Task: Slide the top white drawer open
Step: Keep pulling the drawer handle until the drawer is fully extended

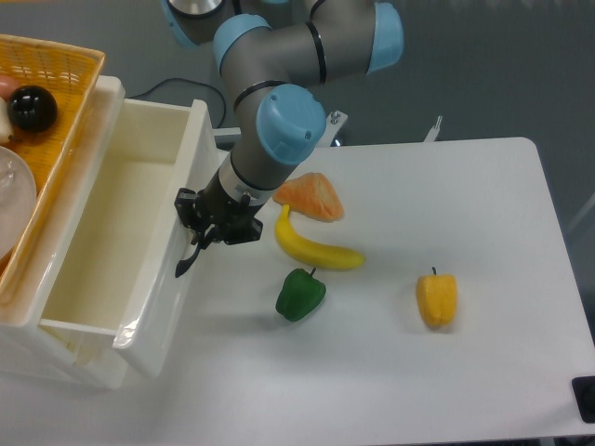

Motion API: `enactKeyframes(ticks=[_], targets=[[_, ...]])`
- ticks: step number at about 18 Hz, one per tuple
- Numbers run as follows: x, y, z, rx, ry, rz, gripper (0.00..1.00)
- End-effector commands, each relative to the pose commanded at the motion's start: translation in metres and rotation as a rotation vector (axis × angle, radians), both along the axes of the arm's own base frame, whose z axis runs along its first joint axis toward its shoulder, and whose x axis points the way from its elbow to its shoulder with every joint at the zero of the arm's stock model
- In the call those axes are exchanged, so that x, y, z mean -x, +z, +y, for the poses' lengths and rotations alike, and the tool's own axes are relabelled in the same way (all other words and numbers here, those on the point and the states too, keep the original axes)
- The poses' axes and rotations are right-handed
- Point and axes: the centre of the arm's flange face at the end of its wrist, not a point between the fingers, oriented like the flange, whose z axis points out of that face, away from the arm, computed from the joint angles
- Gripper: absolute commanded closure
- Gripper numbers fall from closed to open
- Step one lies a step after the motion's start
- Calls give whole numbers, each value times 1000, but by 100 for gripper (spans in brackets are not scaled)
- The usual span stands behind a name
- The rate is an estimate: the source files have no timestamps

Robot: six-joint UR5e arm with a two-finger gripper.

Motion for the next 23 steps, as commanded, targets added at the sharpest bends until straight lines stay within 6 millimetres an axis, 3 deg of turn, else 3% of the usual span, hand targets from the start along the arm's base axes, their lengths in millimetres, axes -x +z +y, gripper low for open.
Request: enactKeyframes(ticks=[16, 23], targets=[[23, 12, -2, -21, 30, 13, 79], [30, 8, -3, -15, 39, 10, 79]])
